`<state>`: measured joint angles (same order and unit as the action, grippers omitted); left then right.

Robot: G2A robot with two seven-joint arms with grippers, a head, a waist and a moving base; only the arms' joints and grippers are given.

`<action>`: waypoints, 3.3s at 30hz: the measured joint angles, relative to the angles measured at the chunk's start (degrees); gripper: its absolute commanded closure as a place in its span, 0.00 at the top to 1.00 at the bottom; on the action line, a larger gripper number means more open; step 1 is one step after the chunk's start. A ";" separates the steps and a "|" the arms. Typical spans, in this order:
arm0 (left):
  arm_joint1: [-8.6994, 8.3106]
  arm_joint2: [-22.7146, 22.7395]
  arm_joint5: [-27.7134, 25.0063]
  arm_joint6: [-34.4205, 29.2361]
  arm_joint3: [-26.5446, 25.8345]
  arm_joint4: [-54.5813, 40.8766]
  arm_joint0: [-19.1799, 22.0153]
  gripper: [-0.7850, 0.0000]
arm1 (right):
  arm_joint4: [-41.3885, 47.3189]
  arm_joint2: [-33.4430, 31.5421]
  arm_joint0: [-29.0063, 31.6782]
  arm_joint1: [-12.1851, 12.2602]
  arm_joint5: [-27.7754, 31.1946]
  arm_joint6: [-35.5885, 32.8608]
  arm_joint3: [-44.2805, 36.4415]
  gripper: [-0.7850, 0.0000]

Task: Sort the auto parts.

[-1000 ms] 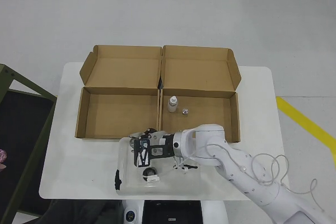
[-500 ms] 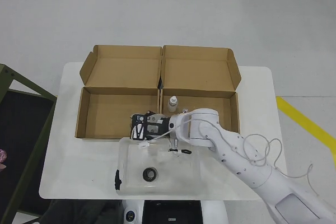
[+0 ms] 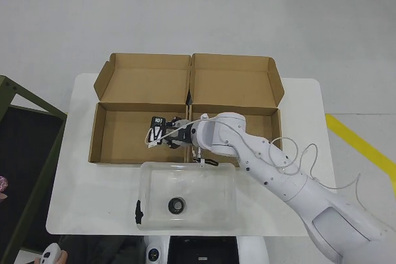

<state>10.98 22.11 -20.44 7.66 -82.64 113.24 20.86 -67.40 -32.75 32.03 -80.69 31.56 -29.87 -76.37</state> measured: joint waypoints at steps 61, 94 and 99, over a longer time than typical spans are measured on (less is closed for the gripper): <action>0.00 0.00 0.00 0.00 0.00 0.00 0.00 1.00 | -3.73 -2.00 -0.53 -6.39 5.29 -3.86 3.35 0.46; 0.00 0.00 0.00 0.00 0.00 0.00 0.00 1.00 | -6.54 -15.92 34.37 4.66 18.94 -13.05 -36.71 0.53; 0.00 0.00 0.00 0.00 0.00 0.00 0.00 1.00 | -8.02 -15.89 36.31 5.39 19.52 -11.89 -36.93 0.54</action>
<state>10.98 22.11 -20.44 7.66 -82.64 113.24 20.86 -75.42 -48.64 68.34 -75.29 51.08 -41.76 -113.30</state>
